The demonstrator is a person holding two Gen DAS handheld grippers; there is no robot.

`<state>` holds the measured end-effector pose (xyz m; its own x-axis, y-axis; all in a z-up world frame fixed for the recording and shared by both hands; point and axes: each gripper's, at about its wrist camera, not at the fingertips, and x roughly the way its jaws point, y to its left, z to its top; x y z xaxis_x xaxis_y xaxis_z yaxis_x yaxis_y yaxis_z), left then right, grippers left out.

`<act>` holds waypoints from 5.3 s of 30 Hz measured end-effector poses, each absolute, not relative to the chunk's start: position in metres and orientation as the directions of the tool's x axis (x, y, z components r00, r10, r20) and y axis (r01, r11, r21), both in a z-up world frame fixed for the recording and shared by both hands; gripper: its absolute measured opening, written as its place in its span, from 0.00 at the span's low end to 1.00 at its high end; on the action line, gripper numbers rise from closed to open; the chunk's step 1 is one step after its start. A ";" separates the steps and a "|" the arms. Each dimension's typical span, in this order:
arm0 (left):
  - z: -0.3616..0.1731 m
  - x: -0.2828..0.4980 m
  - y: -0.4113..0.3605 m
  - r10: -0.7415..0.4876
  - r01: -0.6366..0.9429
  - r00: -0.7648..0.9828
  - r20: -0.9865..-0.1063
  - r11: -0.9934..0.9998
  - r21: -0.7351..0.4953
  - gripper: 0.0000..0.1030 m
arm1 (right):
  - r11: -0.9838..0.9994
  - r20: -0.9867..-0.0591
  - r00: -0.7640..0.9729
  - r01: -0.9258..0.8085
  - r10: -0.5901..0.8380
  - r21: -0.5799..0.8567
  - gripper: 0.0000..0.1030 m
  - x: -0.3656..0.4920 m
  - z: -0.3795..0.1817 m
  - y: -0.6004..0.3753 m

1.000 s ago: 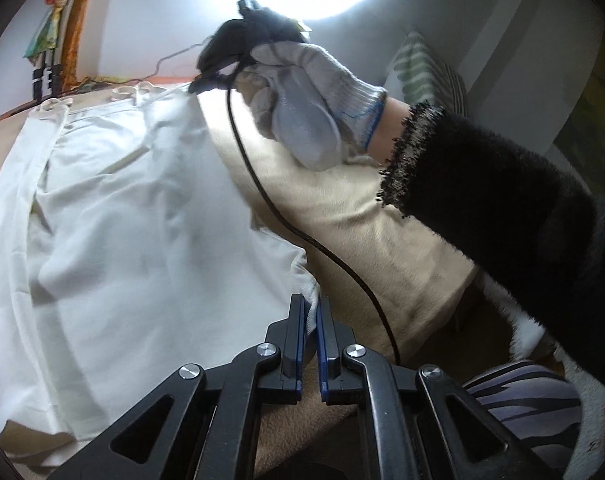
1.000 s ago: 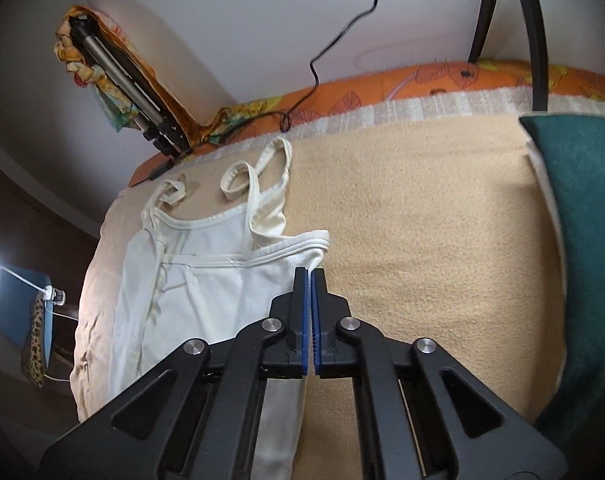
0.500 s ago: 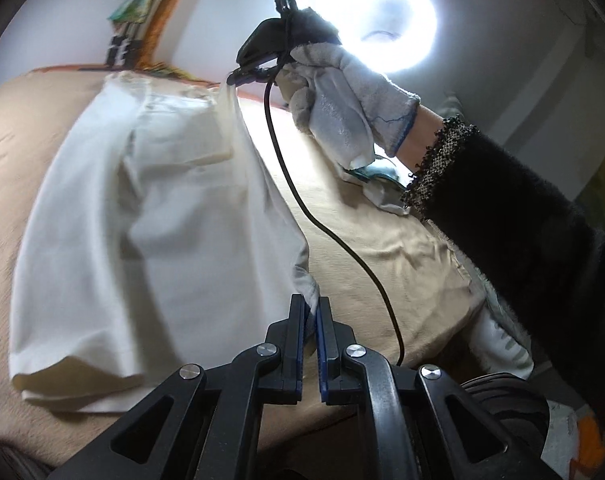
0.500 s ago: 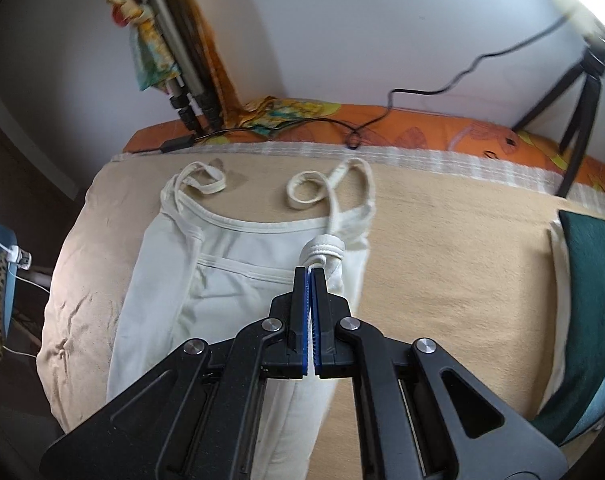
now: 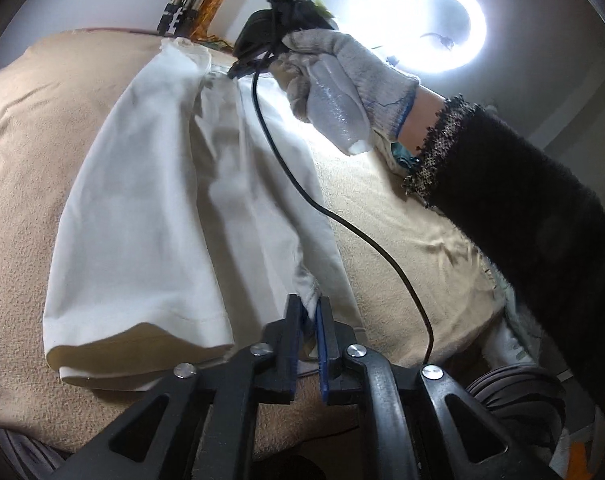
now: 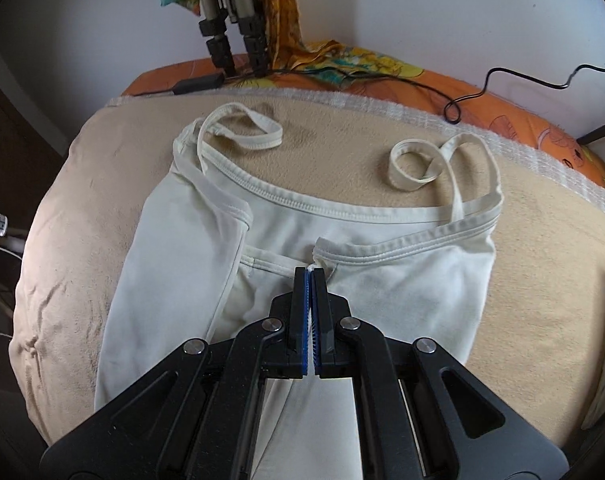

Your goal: Fold small clothes

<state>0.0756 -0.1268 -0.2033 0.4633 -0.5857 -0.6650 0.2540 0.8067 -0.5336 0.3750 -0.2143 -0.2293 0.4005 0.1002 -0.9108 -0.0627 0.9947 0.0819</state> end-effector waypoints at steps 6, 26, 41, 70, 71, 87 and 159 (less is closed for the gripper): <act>-0.186 0.069 -0.123 -0.586 0.289 0.480 -0.653 0.809 -0.513 0.36 | 0.981 -0.873 0.448 -0.069 0.194 0.182 0.12 0.349 -0.189 -0.227; -0.160 0.077 0.006 -0.496 0.212 0.478 -0.725 0.866 -0.453 0.50 | 0.940 -0.736 0.612 -0.037 0.291 0.340 0.36 0.091 -0.045 -0.321; -0.212 0.086 -0.005 -0.561 0.155 0.324 -0.762 0.826 -0.542 0.18 | 0.859 -0.819 0.302 -0.002 0.488 0.511 0.36 0.029 -0.232 -0.249; -0.191 0.081 0.009 -0.646 0.202 0.329 -0.689 0.760 -0.617 0.01 | 0.869 -0.819 0.309 -0.058 0.484 0.492 0.06 0.026 -0.217 -0.233; -0.190 0.079 0.009 -0.645 0.213 0.329 -0.690 0.762 -0.611 0.01 | 0.866 -0.812 0.318 -0.066 0.489 0.496 0.06 0.024 -0.215 -0.233; -0.200 0.086 -0.001 -0.644 0.216 0.302 -0.703 0.764 -0.608 0.01 | 0.856 -0.816 0.295 -0.014 0.498 0.517 0.05 0.036 -0.236 -0.240; -0.227 0.441 0.001 -0.460 0.172 0.469 -0.754 0.885 -0.433 0.36 | 0.962 -0.820 0.528 0.024 0.220 0.273 0.38 0.340 -0.234 -0.328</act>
<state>0.4415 0.0009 -0.2269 0.4694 -0.4601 -0.7536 0.1724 0.8849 -0.4328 0.3396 -0.3284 -0.2344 0.5284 0.2197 -0.8200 0.0236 0.9618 0.2729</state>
